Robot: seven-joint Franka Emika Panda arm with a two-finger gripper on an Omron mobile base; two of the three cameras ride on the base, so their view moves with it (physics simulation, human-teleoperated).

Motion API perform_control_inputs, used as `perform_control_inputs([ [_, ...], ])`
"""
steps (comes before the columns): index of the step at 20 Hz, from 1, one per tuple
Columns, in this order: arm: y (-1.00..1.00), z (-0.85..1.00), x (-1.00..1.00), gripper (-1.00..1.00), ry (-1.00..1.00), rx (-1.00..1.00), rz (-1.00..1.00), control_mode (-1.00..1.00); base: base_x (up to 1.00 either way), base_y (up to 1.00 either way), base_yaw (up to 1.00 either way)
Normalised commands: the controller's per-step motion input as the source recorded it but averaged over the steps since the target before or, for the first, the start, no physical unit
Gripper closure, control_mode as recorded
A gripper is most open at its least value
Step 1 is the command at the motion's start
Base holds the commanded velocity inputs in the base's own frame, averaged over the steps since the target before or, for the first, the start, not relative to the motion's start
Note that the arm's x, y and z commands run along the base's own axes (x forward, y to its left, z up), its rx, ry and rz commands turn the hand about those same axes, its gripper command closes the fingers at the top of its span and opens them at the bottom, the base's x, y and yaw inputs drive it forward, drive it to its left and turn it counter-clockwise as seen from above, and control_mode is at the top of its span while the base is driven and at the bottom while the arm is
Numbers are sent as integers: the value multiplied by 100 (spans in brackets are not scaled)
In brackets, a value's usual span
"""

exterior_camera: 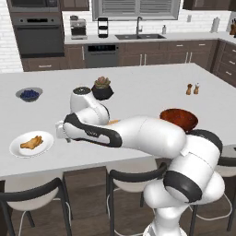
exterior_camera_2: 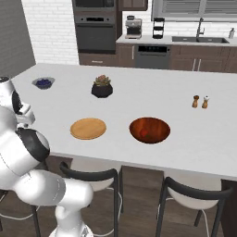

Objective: Pick the chicken drumstick and bell pepper from their plates and place them in the bowl. Then put the bowl in the fridge.

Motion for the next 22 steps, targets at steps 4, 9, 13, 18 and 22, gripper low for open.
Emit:
perform_control_inputs([
  [4,83,13,3,-100,0,0,32,-100,0,0,0],
  [9,48,2,1,-100,0,-4,46,-100,0,0,0],
  [13,44,0,0,-100,0,-21,35,-100,0,0,0],
  [18,21,0,6,-100,-11,-21,16,-100,0,0,0],
  [22,0,0,16,-100,-24,-6,21,-100,0,0,0],
])
